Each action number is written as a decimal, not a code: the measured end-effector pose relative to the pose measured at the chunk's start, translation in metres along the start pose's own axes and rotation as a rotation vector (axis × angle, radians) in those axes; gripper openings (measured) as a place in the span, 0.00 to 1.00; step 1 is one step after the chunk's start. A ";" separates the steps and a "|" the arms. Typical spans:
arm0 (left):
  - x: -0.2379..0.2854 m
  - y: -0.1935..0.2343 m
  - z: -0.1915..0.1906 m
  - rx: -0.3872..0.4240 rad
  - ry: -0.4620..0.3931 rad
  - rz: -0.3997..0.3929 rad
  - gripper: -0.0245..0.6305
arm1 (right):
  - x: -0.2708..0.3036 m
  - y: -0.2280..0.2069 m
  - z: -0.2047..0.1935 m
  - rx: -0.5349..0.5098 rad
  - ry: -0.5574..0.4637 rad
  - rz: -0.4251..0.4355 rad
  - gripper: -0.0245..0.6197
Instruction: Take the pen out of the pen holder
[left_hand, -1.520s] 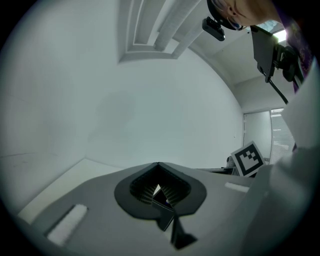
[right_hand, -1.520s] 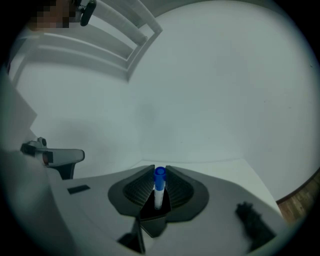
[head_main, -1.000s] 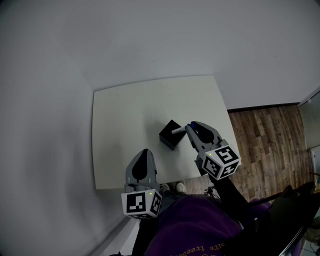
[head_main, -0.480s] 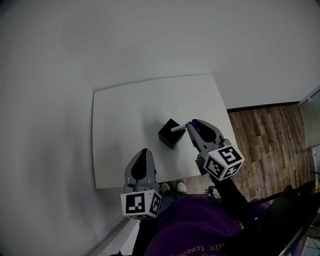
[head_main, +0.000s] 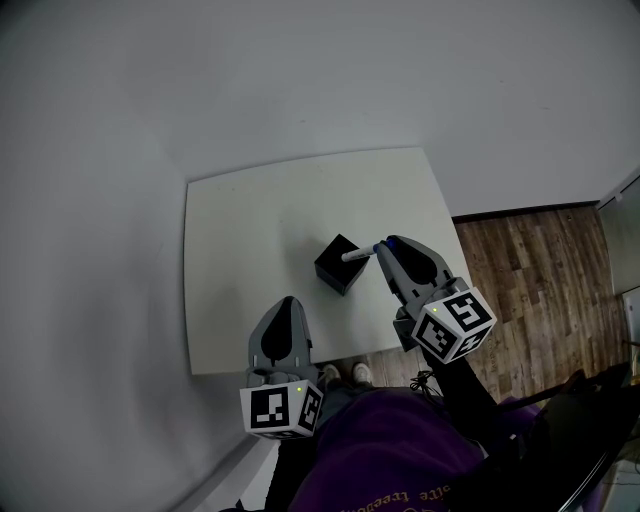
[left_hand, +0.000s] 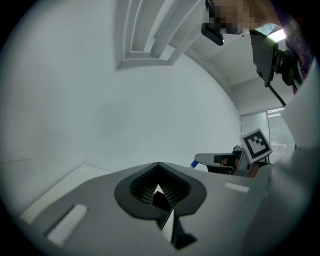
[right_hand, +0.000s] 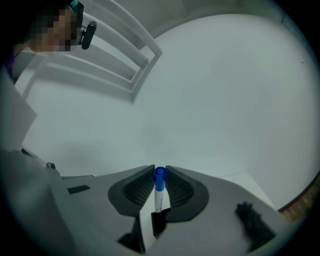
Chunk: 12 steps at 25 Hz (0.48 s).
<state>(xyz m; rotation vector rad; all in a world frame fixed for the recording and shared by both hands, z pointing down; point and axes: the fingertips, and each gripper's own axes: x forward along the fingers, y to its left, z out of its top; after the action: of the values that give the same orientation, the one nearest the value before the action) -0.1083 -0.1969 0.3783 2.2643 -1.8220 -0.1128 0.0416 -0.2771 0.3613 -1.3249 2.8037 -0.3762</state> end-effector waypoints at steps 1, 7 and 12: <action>-0.001 -0.001 0.000 0.000 -0.001 0.000 0.05 | -0.001 0.001 0.003 0.000 -0.007 0.001 0.15; -0.005 -0.003 0.002 -0.001 -0.011 -0.008 0.05 | -0.008 0.007 0.015 -0.003 -0.044 0.006 0.15; -0.007 -0.005 0.006 -0.001 -0.019 -0.010 0.05 | -0.011 0.011 0.023 -0.007 -0.056 0.011 0.15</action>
<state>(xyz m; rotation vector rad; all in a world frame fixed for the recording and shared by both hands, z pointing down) -0.1064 -0.1901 0.3708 2.2797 -1.8196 -0.1377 0.0430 -0.2672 0.3356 -1.3004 2.7680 -0.3247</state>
